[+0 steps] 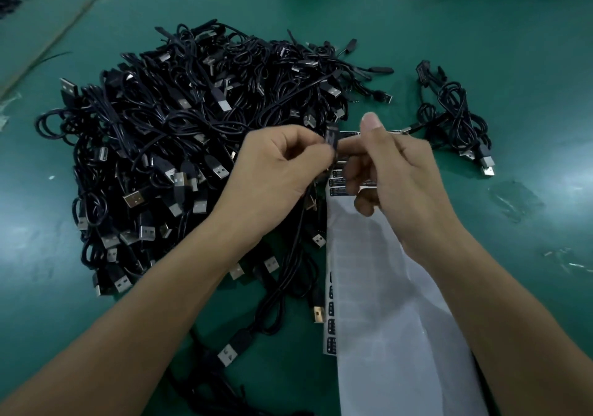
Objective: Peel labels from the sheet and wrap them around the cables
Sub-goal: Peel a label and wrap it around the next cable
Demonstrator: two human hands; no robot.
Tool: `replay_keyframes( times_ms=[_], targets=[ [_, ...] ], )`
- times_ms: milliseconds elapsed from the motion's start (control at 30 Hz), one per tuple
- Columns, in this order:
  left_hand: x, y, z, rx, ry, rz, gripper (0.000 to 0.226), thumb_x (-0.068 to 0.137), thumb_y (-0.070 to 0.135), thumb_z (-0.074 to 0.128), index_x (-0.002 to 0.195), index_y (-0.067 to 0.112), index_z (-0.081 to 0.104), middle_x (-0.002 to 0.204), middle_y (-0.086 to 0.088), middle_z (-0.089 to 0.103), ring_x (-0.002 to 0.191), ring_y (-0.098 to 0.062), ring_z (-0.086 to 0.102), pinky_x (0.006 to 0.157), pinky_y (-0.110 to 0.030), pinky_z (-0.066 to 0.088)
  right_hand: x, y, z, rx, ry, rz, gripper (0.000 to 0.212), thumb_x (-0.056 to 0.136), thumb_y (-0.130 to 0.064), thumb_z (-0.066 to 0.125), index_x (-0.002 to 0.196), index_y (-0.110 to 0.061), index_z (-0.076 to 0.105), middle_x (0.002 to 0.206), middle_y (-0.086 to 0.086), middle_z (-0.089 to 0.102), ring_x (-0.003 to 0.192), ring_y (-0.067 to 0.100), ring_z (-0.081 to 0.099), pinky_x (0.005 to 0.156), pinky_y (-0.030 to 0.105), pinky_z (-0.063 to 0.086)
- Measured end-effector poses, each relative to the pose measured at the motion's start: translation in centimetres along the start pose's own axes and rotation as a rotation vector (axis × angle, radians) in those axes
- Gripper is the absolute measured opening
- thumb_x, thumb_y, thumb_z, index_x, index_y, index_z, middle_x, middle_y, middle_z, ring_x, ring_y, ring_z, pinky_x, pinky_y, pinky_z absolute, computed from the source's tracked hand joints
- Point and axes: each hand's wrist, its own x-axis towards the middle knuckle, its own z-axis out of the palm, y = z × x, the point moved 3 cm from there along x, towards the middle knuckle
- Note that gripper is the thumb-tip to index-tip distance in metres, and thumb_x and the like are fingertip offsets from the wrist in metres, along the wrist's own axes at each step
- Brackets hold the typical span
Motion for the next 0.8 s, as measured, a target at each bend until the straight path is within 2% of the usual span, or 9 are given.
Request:
replay_keyframes(
  times_ms=[67, 133, 233, 300, 400, 500, 667, 733, 800],
  targets=[
    [0.2, 0.6, -0.7, 0.011, 0.067, 0.043, 0.019, 0.090, 0.015, 0.064, 0.072, 0.008, 0.065, 0.055, 0.011, 0.052, 0.053, -0.006, 0.044, 0.049, -0.019, 0.040, -0.4, -0.1, 0.4, -0.065, -0.097, -0.003, 0.049, 0.101, -0.050, 0.049, 0.087, -0.012, 0.075, 0.065, 0.000, 0.063, 0.057, 0.014, 0.060, 0.041, 0.024, 0.040],
    [0.4, 0.9, -1.3, 0.004, 0.120, 0.067, 0.025, 0.092, 0.015, 0.063, 0.069, 0.006, 0.059, 0.056, 0.009, 0.049, 0.052, -0.006, 0.041, 0.049, -0.019, 0.038, -0.7, -0.2, 1.0, -0.164, -0.203, -0.016, 0.044, 0.090, -0.057, 0.061, 0.084, -0.016, 0.075, 0.065, -0.001, 0.067, 0.053, 0.008, 0.061, 0.041, 0.025, 0.040],
    [0.5, 1.0, -1.3, -0.011, 0.135, 0.055, 0.028, 0.096, 0.015, 0.062, 0.069, 0.011, 0.056, 0.060, 0.004, 0.051, 0.054, -0.007, 0.043, 0.052, -0.017, 0.039, -1.1, -0.1, 2.1, -0.355, -0.318, -0.107, 0.027, 0.076, -0.050, 0.077, 0.084, -0.024, 0.076, 0.067, -0.006, 0.070, 0.054, 0.000, 0.059, 0.050, 0.020, 0.043],
    [0.5, 0.9, -1.2, -0.033, 0.136, 0.040, 0.024, 0.098, 0.014, 0.059, 0.074, 0.010, 0.056, 0.062, 0.003, 0.050, 0.056, -0.006, 0.045, 0.053, -0.016, 0.039, -1.4, 0.3, 2.8, -0.406, -0.341, -0.140, 0.017, 0.079, -0.039, 0.081, 0.080, -0.023, 0.075, 0.065, -0.009, 0.068, 0.054, 0.001, 0.060, 0.052, 0.013, 0.040],
    [0.7, 0.7, -1.5, -0.073, 0.167, 0.026, 0.030, 0.101, 0.014, 0.052, 0.071, 0.017, 0.054, 0.061, 0.010, 0.050, 0.060, -0.005, 0.049, 0.057, -0.018, 0.042, -1.7, 0.8, 3.4, -0.380, -0.347, -0.121, 0.015, 0.088, -0.030, 0.076, 0.077, -0.021, 0.072, 0.064, -0.001, 0.068, 0.050, 0.006, 0.063, 0.050, 0.022, 0.047],
    [0.9, 0.7, -2.5, -0.115, 0.231, 0.014, 0.042, 0.106, 0.028, 0.047, 0.064, 0.019, 0.051, 0.055, 0.010, 0.049, 0.057, -0.008, 0.050, 0.058, -0.024, 0.043, -1.7, 0.5, 3.2, -0.310, -0.327, -0.107, 0.013, 0.086, -0.030, 0.079, 0.079, -0.019, 0.075, 0.067, 0.007, 0.068, 0.053, 0.013, 0.059, 0.054, 0.036, 0.050],
    [1.1, 0.9, -3.3, -0.315, 0.302, -0.065, 0.051, 0.106, 0.043, 0.042, 0.064, 0.021, 0.061, 0.057, 0.008, 0.059, 0.056, -0.010, 0.058, 0.053, -0.025, 0.047, -1.4, -0.7, 2.4, -0.157, -0.286, -0.153, 0.008, 0.089, -0.018, 0.075, 0.082, -0.021, 0.075, 0.074, 0.008, 0.070, 0.061, 0.016, 0.057, 0.059, 0.028, 0.049],
    [1.2, 0.9, -3.5, -0.421, 0.299, -0.124, 0.057, 0.107, 0.047, 0.032, 0.071, 0.021, 0.067, 0.061, 0.004, 0.063, 0.058, -0.011, 0.061, 0.052, -0.026, 0.049, -1.1, -1.2, 1.7, -0.107, -0.212, -0.170, 0.010, 0.091, -0.016, 0.071, 0.083, -0.022, 0.075, 0.074, 0.004, 0.070, 0.066, 0.012, 0.058, 0.065, 0.024, 0.051],
    [1.2, 0.9, -3.5, -0.429, 0.233, -0.158, 0.064, 0.107, 0.053, 0.023, 0.086, 0.019, 0.072, 0.065, 0.001, 0.066, 0.062, -0.012, 0.063, 0.053, -0.025, 0.050, -0.4, -1.4, 0.4, -0.071, -0.079, -0.152, 0.011, 0.091, -0.018, 0.070, 0.085, -0.025, 0.076, 0.073, -0.008, 0.071, 0.070, 0.005, 0.061, 0.071, 0.021, 0.053]
  ],
)
